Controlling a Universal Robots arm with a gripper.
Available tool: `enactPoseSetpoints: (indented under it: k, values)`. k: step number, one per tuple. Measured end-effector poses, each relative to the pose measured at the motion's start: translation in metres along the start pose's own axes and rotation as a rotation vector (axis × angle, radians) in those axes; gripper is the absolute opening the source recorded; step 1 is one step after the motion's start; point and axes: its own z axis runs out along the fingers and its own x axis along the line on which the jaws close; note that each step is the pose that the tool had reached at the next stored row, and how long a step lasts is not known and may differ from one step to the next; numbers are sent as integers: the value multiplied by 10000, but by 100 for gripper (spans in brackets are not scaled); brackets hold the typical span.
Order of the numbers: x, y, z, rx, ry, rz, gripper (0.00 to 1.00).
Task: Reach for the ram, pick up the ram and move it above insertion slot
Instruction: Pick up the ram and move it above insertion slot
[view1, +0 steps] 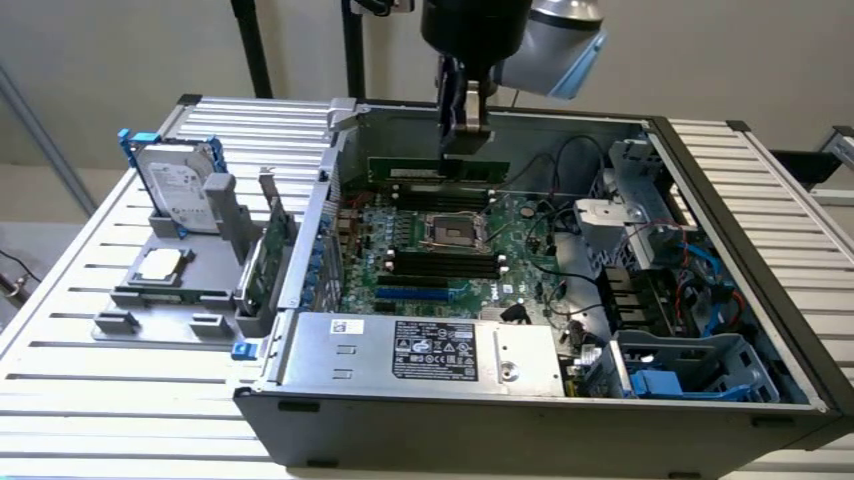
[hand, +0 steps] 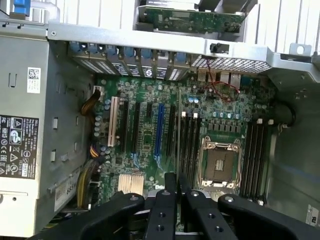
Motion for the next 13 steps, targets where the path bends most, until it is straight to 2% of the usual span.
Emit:
enactPoseSetpoints:
  k: [10,13]
  values:
    - [-53,-46,13,24,-17,558,14]
    - [-95,-49,15,57,-19,639,14]
